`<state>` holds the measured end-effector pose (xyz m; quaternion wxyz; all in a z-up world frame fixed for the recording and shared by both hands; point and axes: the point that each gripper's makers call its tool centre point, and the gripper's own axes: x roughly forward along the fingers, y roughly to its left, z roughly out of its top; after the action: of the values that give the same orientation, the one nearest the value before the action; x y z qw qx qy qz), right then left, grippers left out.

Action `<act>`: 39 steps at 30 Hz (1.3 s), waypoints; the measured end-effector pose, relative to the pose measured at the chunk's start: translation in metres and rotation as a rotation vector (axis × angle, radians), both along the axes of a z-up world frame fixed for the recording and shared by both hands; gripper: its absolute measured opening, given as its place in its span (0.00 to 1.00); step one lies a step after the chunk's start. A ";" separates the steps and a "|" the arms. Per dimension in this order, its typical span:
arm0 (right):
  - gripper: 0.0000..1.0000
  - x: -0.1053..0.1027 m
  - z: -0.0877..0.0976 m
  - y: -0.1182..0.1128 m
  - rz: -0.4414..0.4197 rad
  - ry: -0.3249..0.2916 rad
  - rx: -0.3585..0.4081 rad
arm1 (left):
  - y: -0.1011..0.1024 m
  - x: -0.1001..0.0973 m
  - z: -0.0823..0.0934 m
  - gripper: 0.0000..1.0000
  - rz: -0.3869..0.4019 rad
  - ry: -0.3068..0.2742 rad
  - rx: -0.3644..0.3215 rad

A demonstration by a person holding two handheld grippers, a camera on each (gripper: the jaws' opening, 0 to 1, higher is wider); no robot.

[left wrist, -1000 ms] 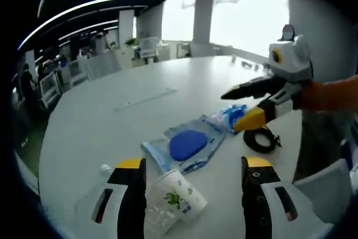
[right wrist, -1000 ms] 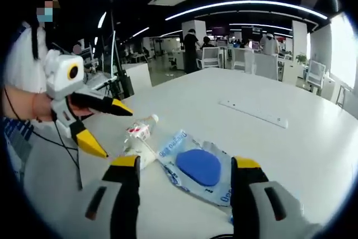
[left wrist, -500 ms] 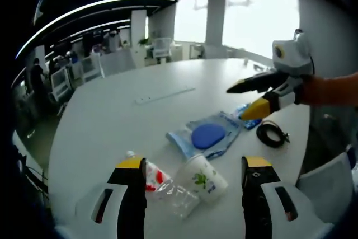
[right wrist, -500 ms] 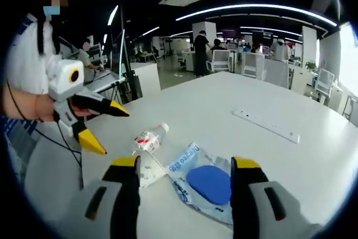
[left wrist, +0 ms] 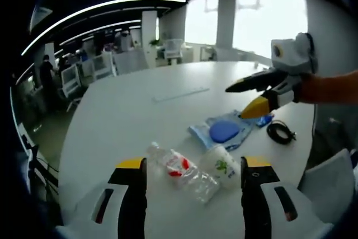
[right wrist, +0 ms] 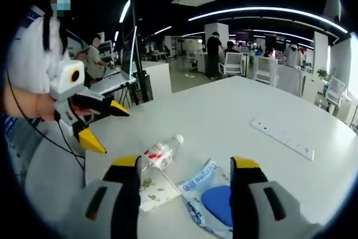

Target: Arrange the tabletop items into an orderly group along one side of the table until the central work area is clear of visible clutter.

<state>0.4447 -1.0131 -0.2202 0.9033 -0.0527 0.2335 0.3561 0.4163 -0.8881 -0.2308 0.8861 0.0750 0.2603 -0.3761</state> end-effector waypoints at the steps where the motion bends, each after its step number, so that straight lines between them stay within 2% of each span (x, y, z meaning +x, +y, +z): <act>1: 0.62 0.001 0.001 0.002 0.005 -0.001 0.000 | 0.004 0.001 0.000 0.64 0.006 -0.001 0.002; 13: 0.63 0.019 -0.002 0.037 0.080 0.004 -0.015 | 0.031 0.001 0.000 0.63 0.058 -0.005 -0.010; 26: 0.62 0.042 -0.014 0.068 0.134 0.065 0.003 | 0.054 0.000 -0.003 0.61 0.100 -0.006 -0.009; 27: 0.62 0.042 -0.019 0.070 0.136 0.101 0.005 | 0.055 0.001 -0.003 0.60 0.102 -0.006 -0.010; 34: 0.60 0.055 -0.031 0.080 0.142 0.144 0.026 | 0.061 0.004 -0.006 0.59 0.111 -0.007 -0.004; 36: 0.59 0.057 -0.039 0.083 0.129 0.210 0.057 | 0.063 0.005 -0.009 0.59 0.115 0.000 -0.010; 39: 0.57 0.065 -0.048 0.086 0.110 0.250 0.085 | 0.064 0.005 -0.013 0.58 0.116 0.006 -0.008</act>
<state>0.5094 -0.9268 -0.2679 0.8477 0.0176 0.3257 0.4183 0.4216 -0.8244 -0.2435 0.9059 0.0549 0.2655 -0.3255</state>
